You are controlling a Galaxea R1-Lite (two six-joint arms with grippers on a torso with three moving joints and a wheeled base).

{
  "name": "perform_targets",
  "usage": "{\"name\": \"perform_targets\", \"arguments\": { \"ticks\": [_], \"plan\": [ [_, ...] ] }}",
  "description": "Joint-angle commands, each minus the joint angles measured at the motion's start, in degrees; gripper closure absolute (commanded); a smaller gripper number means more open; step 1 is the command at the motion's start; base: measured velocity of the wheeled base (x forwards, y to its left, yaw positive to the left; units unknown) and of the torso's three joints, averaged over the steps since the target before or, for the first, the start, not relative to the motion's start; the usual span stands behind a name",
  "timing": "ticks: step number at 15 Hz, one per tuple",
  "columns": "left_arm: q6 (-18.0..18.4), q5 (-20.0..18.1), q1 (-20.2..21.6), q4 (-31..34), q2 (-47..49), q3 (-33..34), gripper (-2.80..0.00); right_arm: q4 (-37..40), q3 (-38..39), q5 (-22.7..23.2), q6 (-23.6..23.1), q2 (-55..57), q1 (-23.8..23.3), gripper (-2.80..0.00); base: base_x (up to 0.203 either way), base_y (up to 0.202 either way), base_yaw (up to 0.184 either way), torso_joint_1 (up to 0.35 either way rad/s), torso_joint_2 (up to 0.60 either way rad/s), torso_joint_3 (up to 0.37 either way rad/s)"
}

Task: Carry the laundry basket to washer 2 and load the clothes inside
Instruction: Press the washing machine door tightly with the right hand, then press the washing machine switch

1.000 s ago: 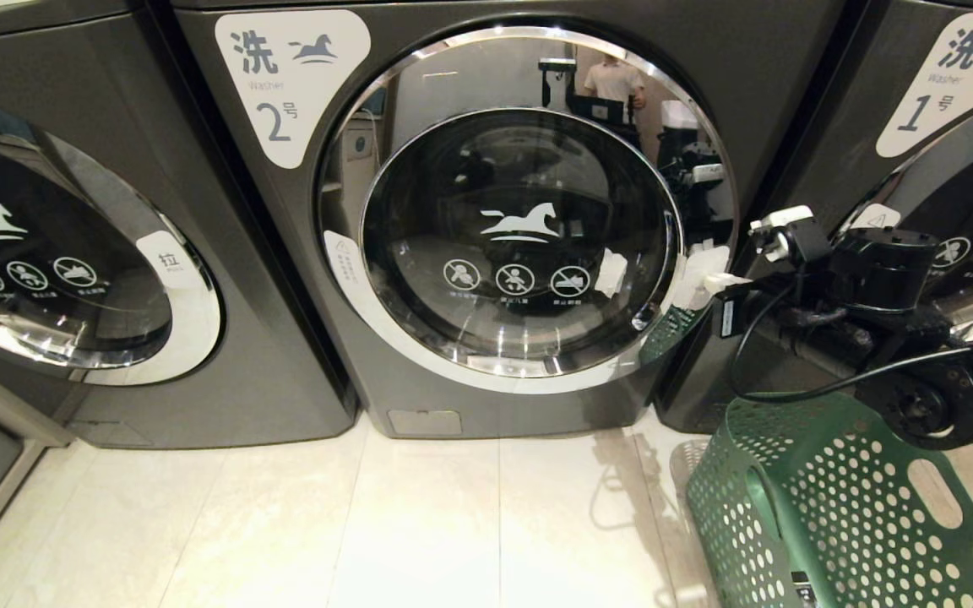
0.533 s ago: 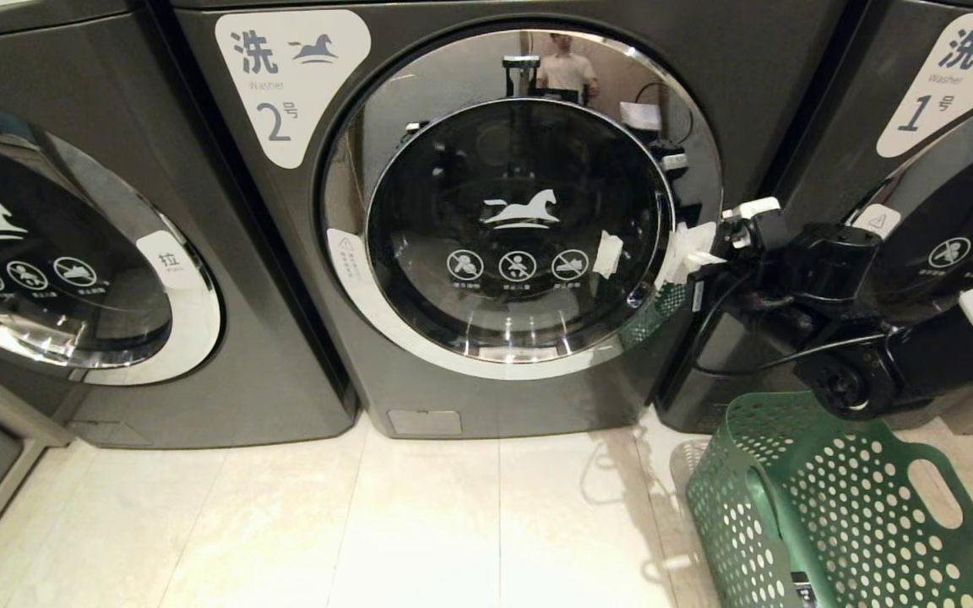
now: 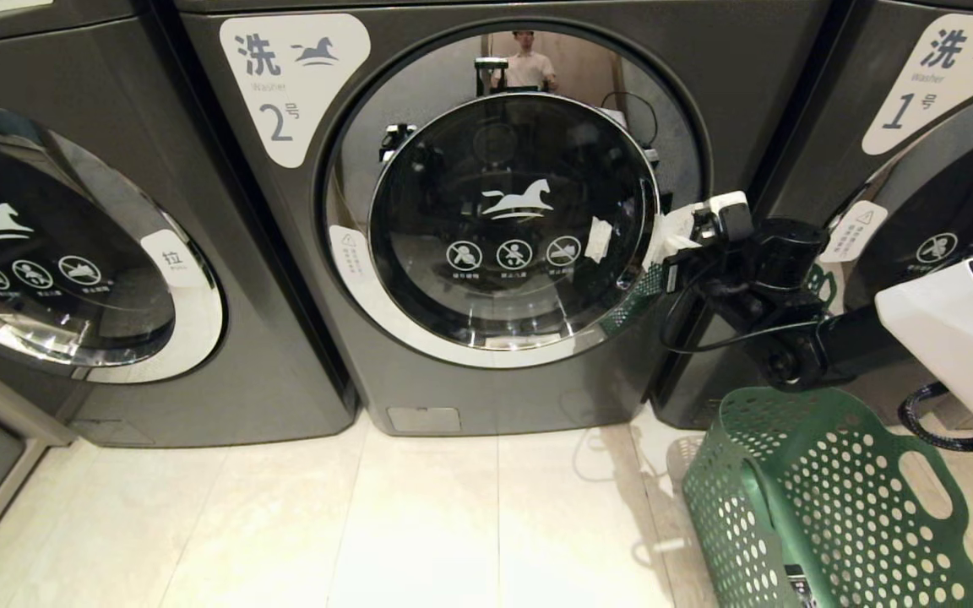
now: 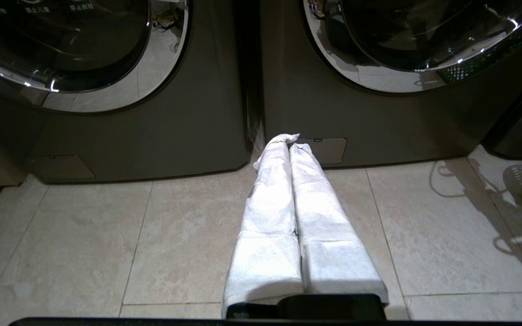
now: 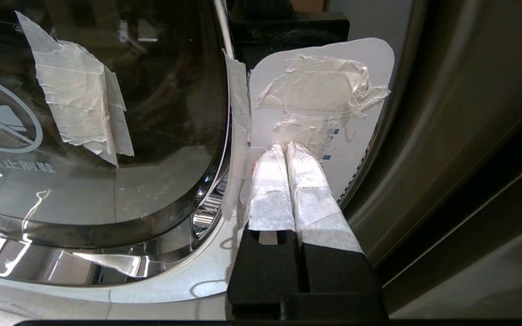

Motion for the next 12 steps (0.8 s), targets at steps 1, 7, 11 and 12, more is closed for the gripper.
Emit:
{"name": "perform_targets", "arguments": {
  "ticks": [1, 7, 11, 12],
  "plan": [
    [0.0, 0.0, 0.1, -0.3, 0.1, 2.3, 0.00, -0.9, 0.0, -0.5, -0.1, 0.4, -0.3, 0.00, 0.000, 0.000, 0.000, 0.000, 0.00, 0.000],
    [0.0, 0.1, 0.1, -0.4, 0.1, 2.3, 0.00, 3.0, 31.6, -0.6, -1.4, -22.1, 0.9, 0.00, 0.000, 0.000, 0.000, 0.000, 0.00, 0.000],
    [0.0, 0.2, 0.0, -0.4, 0.1, 2.3, 0.00, 3.5, 56.2, -0.8, -2.2, -37.5, 1.2, 0.00, 0.000, 0.000, 0.000, 0.000, 0.00, 0.000],
    [0.0, 0.2, 0.1, -0.4, 0.1, 2.3, 0.00, 3.6, 63.4, -0.8, -2.2, -41.9, 1.2, 0.00, 0.000, 0.000, 0.000, 0.000, 0.00, 0.000]
  ]
}}
